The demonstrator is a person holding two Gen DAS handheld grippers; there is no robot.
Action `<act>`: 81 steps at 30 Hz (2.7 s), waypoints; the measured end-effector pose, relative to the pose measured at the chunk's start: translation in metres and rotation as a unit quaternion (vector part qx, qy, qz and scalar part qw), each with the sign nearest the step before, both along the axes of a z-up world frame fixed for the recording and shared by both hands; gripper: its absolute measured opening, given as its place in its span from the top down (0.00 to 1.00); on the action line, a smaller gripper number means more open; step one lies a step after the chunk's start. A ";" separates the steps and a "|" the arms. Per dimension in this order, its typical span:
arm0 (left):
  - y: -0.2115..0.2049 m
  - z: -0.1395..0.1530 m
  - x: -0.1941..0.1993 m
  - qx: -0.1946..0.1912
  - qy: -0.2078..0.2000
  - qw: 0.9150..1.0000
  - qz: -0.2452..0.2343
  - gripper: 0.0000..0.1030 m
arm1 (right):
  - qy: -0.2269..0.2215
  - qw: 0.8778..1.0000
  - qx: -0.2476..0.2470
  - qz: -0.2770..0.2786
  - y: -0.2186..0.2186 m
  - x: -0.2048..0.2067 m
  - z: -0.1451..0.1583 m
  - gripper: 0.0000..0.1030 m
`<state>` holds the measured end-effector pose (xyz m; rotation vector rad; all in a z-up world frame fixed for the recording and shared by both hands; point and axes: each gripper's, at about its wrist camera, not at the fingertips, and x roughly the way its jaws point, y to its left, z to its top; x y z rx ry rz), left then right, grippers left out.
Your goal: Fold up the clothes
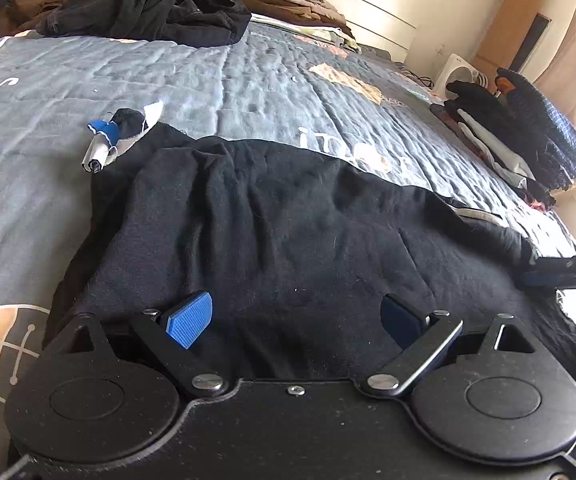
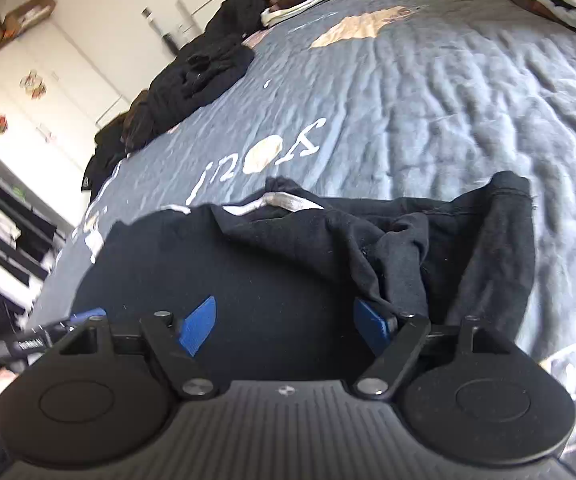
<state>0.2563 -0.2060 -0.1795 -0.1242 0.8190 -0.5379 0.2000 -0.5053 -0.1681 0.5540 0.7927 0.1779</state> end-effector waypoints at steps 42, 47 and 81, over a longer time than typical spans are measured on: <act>-0.022 0.015 -0.011 -0.004 -0.026 0.999 -0.023 0.06 | -0.038 0.974 -0.167 -0.149 -0.078 0.022 -0.001 0.98; -0.016 0.018 -0.011 -0.006 -0.022 1.000 -0.011 0.06 | 0.013 0.977 -0.157 -0.142 -0.088 0.023 -0.006 0.91; -0.029 0.012 -0.015 0.064 -0.028 0.997 -0.034 0.05 | -0.055 0.988 -0.131 0.053 0.055 0.045 0.042 0.33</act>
